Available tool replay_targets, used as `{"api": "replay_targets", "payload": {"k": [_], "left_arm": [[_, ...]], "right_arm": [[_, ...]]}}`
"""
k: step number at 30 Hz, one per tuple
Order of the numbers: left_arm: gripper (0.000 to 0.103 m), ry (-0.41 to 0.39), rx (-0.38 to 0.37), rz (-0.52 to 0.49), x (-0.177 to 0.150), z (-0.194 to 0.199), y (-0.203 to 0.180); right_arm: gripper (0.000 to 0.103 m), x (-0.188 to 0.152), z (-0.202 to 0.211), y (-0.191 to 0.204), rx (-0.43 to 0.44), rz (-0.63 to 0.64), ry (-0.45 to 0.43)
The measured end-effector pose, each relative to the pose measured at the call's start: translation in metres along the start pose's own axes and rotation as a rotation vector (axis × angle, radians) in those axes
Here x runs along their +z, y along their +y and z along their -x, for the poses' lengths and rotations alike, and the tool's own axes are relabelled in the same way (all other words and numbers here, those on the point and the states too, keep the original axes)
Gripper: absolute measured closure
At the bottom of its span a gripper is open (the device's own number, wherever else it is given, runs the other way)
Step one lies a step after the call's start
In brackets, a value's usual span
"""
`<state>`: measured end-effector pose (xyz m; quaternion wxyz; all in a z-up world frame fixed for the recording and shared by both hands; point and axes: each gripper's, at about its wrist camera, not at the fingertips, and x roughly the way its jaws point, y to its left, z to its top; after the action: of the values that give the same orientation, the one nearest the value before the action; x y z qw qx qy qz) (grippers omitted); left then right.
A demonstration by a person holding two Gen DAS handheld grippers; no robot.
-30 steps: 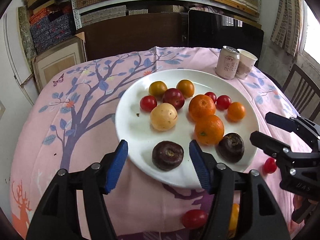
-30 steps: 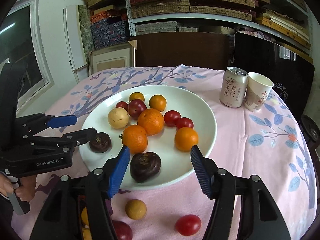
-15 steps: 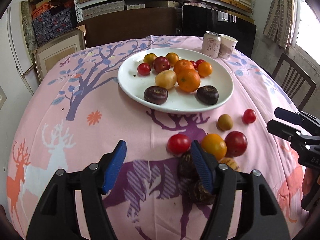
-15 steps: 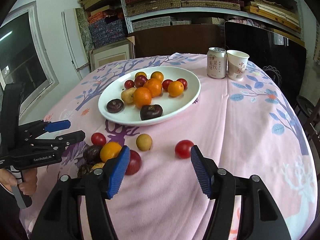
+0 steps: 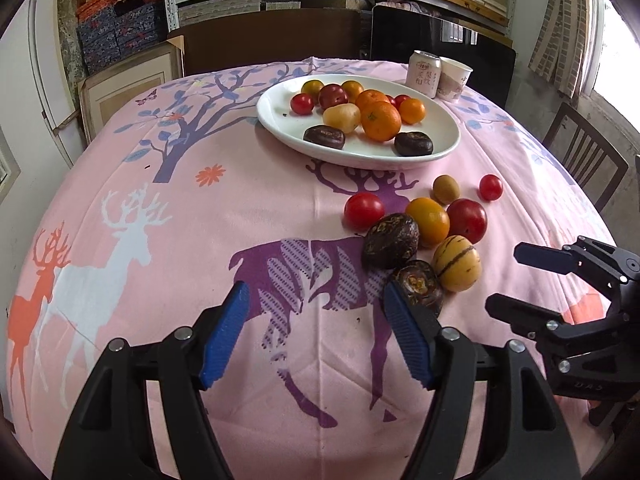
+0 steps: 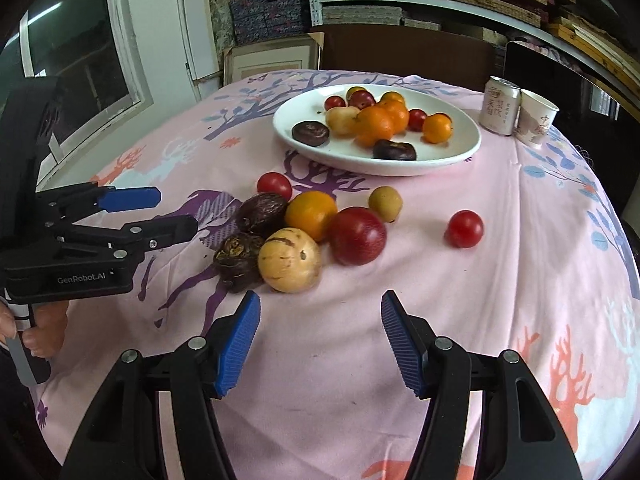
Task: Organize fruits
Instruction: 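Grasp a pale striped fruit with the right tool while the left tool grasps a dark purple fruit, then carry both fruits onto the white plate and open both tools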
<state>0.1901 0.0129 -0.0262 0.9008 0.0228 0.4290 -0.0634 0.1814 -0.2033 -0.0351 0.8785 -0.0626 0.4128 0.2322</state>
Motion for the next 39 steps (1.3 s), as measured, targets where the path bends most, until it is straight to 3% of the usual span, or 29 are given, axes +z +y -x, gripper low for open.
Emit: {"api": "replay_targets", "payload": {"k": [8,10,14,26,31,39], "left_arm": [[0.035,0.006,-0.005,-0.005,-0.006,0.001,0.005],[0.035,0.012,-0.008,-0.010,-0.008,0.000,0.004],[0.035,0.033,-0.009,-0.021,-0.010,-0.006,0.000],[0.035,0.057,-0.045,-0.113,0.000,-0.025,-0.046],[0.058,0.095,-0.064,-0.113,0.008,-0.044,-0.055],[0.060,0.068,-0.074,-0.106,0.010,-0.037,-0.056]], "right_arm": [[0.045,0.017,-0.029,0.003,0.062,-0.046,0.031],[0.063,0.021,-0.034,-0.002,0.116,-0.074,0.040],[0.065,0.023,-0.038,-0.008,0.172,-0.111,0.037],[0.064,0.000,-0.003,-0.042,0.153,-0.172,-0.042],[0.064,-0.002,0.000,-0.049,0.172,-0.195,-0.063],[0.064,-0.002,0.009,-0.053,0.155,-0.197,-0.101]]}}
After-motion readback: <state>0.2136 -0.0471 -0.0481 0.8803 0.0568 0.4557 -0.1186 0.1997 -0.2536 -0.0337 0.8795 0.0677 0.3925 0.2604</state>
